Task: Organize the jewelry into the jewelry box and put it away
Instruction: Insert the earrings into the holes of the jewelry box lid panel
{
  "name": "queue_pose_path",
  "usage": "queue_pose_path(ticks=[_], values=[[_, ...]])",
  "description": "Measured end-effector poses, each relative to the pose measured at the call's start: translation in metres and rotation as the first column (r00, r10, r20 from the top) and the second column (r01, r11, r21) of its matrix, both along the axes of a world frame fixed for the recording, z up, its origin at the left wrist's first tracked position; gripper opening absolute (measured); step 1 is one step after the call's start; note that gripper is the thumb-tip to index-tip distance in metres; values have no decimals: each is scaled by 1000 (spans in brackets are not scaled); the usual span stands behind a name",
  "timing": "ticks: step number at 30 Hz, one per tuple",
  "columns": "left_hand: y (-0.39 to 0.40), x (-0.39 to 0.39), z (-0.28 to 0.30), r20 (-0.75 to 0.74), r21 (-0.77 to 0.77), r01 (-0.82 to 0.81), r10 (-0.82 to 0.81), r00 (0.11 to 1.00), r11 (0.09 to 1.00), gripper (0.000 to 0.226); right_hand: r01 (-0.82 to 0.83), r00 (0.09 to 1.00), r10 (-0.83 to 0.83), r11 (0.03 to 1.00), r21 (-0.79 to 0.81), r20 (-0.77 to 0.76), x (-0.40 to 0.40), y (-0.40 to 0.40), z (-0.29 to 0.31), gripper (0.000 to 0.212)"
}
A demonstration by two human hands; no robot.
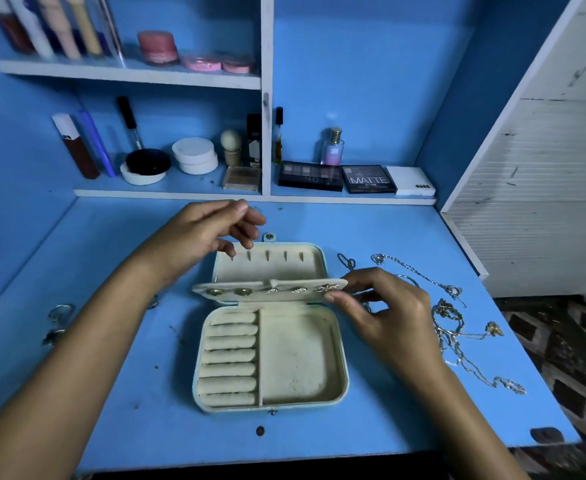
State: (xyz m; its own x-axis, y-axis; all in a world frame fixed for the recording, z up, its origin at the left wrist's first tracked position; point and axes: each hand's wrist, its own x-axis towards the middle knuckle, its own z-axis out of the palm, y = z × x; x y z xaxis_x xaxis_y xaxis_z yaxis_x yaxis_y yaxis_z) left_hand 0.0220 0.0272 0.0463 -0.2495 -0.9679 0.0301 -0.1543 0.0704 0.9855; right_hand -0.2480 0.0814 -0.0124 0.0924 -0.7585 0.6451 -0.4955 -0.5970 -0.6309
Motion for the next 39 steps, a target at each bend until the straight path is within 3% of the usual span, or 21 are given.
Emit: queue_pose_path(ticks=[5,9,12,16,23,31,39], values=[[6,4,-23,-173,37,-266,268,948,963,35,20,998,-31,985,171,63,7,-9,13,27],[14,0,-35,-291,46,-522,511,809,852,34,46,990,-86,947,319,111,13,-21,17,20],[21,-5,-47,-271,14,-627,606,748,779,32,67,987,-118,914,400,104,17,-32,18,13],[29,-5,-59,-120,-114,-622,611,783,775,25,82,986,-145,856,511,83,20,-43,17,14],[35,-12,-68,67,-233,-646,675,735,727,14,110,988,-153,793,599,21,21,-49,10,9],[35,-10,-76,187,-345,-653,731,656,674,11,161,986,-159,766,622,-59,24,-51,8,10],[35,-10,-78,198,-372,-639,730,654,674,9,168,986,-142,753,637,-92,21,-52,10,12]])
